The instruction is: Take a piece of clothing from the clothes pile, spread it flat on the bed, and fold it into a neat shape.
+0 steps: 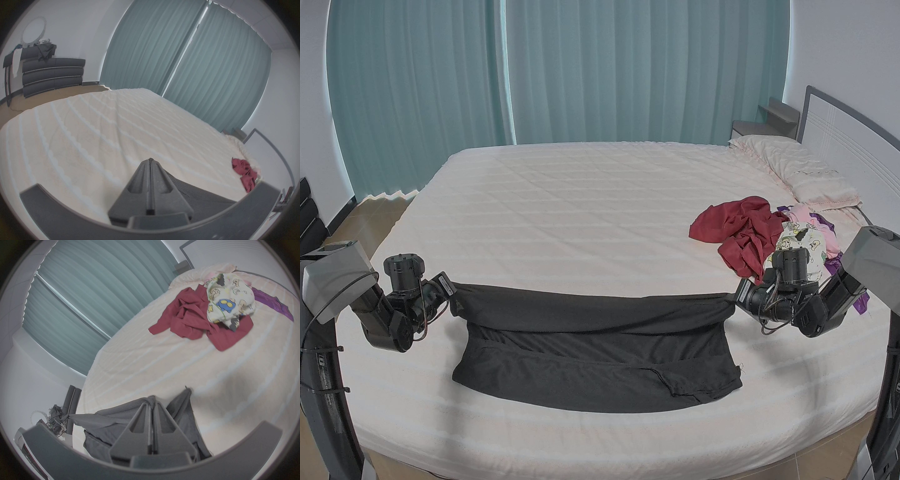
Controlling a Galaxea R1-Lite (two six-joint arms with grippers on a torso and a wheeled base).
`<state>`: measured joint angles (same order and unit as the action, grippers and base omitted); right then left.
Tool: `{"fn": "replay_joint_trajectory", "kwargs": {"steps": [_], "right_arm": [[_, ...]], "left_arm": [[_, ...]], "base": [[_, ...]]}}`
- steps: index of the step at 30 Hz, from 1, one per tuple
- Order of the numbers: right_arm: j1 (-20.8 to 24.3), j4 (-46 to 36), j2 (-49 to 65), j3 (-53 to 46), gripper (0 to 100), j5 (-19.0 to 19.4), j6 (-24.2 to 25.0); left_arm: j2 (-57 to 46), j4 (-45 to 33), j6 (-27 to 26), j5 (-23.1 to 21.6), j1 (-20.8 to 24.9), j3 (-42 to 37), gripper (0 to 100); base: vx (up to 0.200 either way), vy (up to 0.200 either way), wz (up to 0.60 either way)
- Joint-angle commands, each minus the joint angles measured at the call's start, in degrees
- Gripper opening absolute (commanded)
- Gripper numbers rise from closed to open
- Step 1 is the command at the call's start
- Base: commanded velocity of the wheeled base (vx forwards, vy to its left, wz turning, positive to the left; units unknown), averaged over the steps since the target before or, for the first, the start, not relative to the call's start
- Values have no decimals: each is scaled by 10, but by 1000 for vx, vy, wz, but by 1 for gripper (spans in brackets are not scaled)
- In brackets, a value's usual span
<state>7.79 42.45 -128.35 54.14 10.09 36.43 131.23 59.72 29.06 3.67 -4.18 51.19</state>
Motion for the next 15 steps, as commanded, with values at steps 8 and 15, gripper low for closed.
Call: {"fn": "replay_joint_trajectory", "kwargs": {"steps": [8, 15], "right_arm": [[1, 3, 11, -65, 0, 12, -9], [3, 3, 6, -64, 0, 12, -7]], "left_arm": [[18, 6, -52, -4, -2, -41, 0], [18, 6, -52, -5, 2, -28, 0]], "base": [[0, 0, 0], [0, 0, 0]]}}
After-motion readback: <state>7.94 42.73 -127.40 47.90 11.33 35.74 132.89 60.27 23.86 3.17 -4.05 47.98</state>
